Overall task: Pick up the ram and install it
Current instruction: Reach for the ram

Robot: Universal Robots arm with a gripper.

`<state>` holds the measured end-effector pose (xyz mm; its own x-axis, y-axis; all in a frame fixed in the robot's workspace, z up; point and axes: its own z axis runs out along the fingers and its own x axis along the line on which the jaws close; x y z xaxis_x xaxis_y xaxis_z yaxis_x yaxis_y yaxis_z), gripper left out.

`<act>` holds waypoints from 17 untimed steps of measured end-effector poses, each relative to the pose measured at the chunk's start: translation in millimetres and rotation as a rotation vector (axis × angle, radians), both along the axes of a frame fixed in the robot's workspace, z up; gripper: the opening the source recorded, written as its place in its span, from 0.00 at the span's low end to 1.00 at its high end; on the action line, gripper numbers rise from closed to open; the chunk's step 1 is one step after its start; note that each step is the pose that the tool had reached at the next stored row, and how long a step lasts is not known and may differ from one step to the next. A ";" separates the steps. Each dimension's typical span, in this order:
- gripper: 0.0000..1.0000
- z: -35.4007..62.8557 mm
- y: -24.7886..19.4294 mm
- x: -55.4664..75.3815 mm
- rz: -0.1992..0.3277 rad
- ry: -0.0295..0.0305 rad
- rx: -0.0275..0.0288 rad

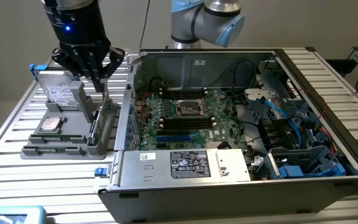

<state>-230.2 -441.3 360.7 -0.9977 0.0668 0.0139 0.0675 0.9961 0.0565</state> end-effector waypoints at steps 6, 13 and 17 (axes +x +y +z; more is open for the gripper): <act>0.11 -10.3 -0.2 -25.5 0.002 0.0020 0.0000; 0.11 -21.7 -0.3 -53.8 0.005 0.0051 -0.0002; 0.11 -25.2 -0.3 -67.4 0.009 0.0062 -0.0019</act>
<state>-297.5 -441.6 335.5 -0.9981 0.0577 0.0199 0.0587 0.9968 0.0543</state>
